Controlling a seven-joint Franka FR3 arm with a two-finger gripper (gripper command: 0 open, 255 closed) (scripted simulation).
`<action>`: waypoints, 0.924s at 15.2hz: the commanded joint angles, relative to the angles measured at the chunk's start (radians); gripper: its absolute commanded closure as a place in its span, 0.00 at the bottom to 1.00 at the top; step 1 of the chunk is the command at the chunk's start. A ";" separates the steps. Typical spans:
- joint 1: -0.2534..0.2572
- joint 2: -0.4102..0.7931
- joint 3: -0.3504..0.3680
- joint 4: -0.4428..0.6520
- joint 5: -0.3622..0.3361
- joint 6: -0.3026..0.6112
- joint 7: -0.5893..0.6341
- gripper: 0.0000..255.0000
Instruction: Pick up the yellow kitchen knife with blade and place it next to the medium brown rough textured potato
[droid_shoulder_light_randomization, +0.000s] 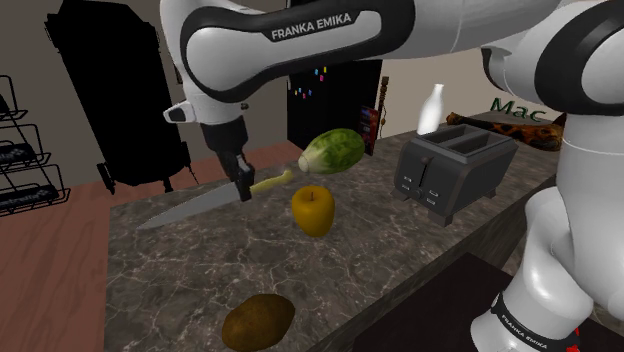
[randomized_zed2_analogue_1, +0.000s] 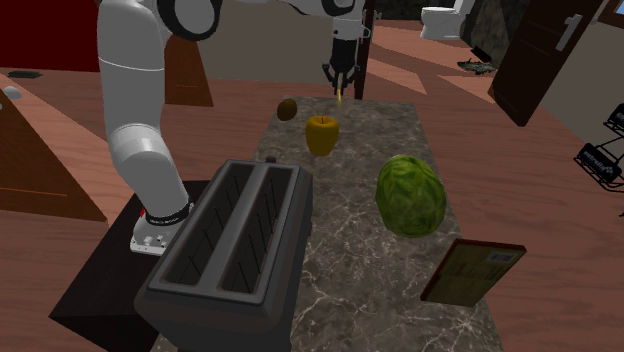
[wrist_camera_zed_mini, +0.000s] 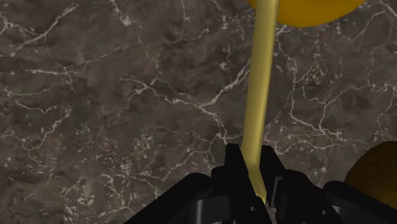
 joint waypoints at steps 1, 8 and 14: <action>0.028 0.041 0.014 0.069 0.000 -0.030 0.040 1.00; 0.126 0.248 0.047 0.392 -0.008 -0.152 0.158 1.00; 0.141 0.281 0.051 0.378 -0.009 -0.106 0.178 1.00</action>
